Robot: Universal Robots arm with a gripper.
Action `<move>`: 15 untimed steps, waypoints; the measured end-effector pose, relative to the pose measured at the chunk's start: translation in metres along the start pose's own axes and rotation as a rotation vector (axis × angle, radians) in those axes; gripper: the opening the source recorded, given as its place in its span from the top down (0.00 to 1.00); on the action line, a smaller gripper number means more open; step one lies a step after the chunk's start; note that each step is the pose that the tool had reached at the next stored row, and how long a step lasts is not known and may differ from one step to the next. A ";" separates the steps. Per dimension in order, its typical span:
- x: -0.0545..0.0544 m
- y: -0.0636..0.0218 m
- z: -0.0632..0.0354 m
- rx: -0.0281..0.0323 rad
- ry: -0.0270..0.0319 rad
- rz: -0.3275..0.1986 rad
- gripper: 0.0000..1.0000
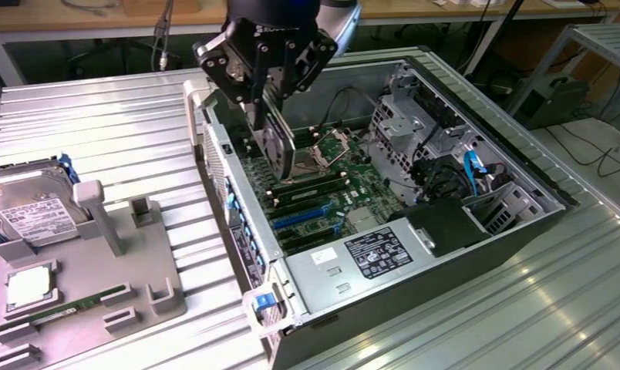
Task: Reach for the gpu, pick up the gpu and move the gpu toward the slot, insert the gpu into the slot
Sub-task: 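Pick up the gpu and move the gpu toward the slot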
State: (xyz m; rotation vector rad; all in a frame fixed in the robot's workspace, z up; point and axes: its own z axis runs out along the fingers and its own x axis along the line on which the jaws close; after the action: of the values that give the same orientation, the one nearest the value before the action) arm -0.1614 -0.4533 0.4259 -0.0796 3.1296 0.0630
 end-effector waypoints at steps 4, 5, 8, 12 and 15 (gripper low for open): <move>-0.012 -0.0006 0.0006 0.0000 0.0000 0.000 0.73; -0.015 -0.0008 0.0008 0.0000 0.0000 0.000 0.73; -0.024 -0.0013 0.0012 -0.0001 -0.0001 0.000 0.73; -0.035 -0.0018 0.0018 0.0000 0.0000 0.000 0.73; -0.044 -0.0023 0.0022 0.0000 0.0000 0.000 0.73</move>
State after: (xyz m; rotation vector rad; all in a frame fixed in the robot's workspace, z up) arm -0.1176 -0.4533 0.4241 -0.0794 3.1296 0.0630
